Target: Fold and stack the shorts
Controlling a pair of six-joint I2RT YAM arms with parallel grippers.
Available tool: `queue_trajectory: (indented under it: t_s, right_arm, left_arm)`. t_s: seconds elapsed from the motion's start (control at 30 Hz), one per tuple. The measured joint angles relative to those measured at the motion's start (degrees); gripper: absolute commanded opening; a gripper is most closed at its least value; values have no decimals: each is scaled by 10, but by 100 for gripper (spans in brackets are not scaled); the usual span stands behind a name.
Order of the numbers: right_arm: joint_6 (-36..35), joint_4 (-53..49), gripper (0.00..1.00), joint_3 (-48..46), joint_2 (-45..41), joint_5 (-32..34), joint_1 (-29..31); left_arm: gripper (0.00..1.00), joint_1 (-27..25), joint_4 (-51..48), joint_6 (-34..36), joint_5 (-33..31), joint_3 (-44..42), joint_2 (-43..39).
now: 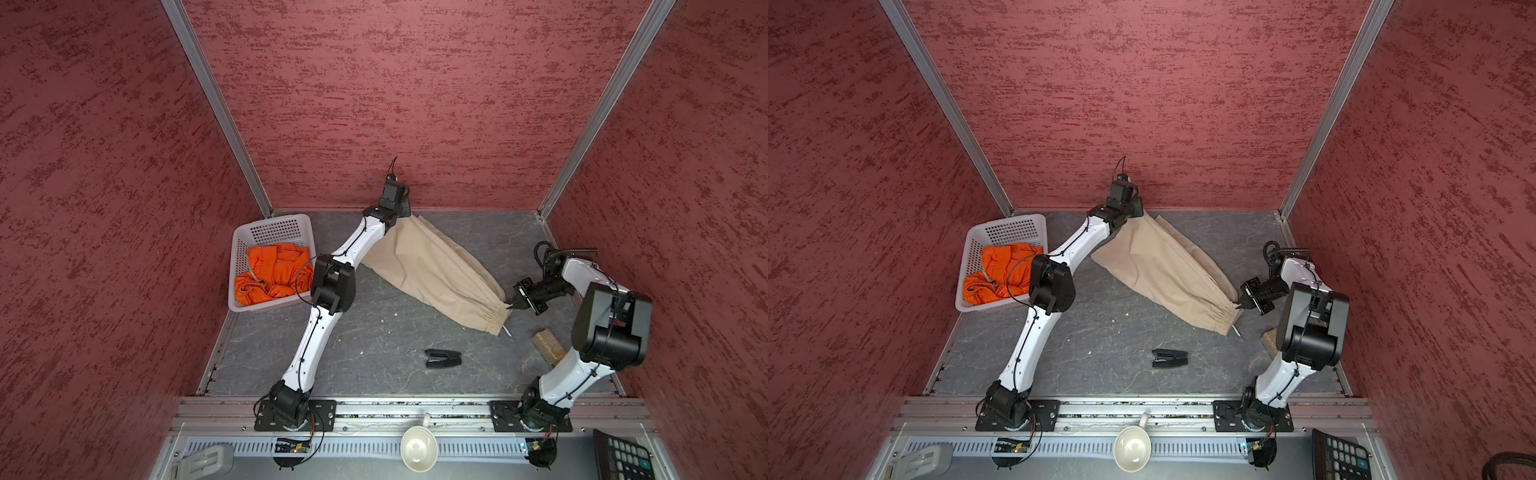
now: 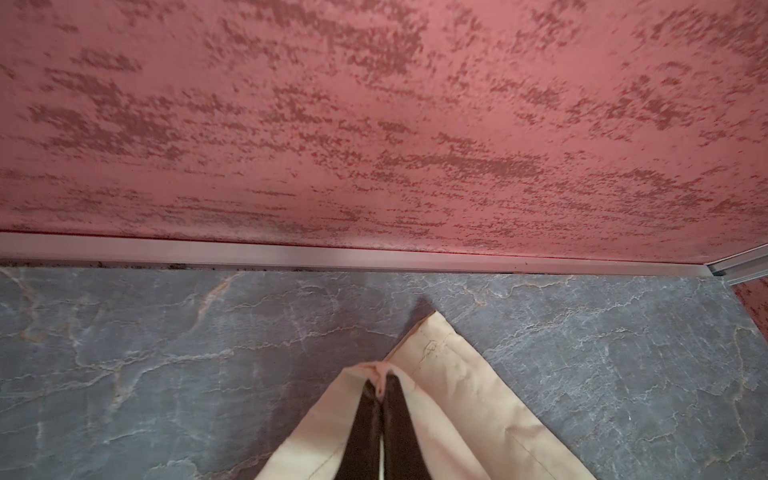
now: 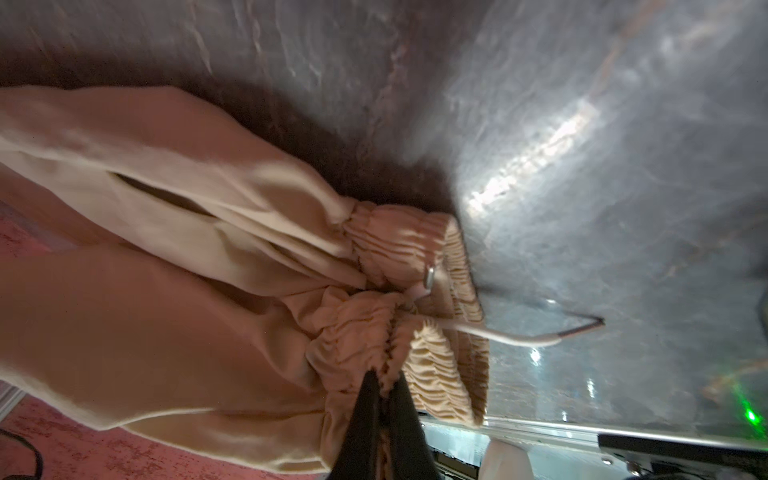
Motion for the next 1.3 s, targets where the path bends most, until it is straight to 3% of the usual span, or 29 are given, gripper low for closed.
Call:
queue_trajectory:
  t_s: [0.1, 0.23, 0.3, 0.47, 0.6, 0.77, 0.87, 1.07, 1.3]
  right_arm:
    - [32, 48, 22, -13, 4, -10, -2]
    - [71, 103, 39, -17, 2, -9, -2]
    - [88, 122, 47, -17, -6, -1, -2]
    - [123, 128, 52, 3, -68, 57, -2]
    - [129, 120, 47, 38, -126, 110, -2]
    - [117, 122, 33, 47, -182, 130, 26]
    - [121, 164, 25, 21, -195, 122, 85]
    - [146, 263, 16, -65, -145, 83, 196]
    - [160, 325, 14, -146, -73, 68, 185]
  left_arm:
    - [4, 1, 0, -12, 4, 6, 15]
    - [34, 2, 0, -29, 9, 16, 30]
    - [42, 3, -1, -33, 10, 16, 33]
    - [52, 9, -4, -37, 12, 17, 32]
    - [48, 18, -21, -33, 26, -5, 12]
    - [30, 34, -24, -32, 81, -174, -116]
    - [22, 42, -8, -39, 121, -279, -194]
    - [11, 38, -3, -63, 175, -401, -238]
    - [5, 38, -70, -68, 195, -482, -236]
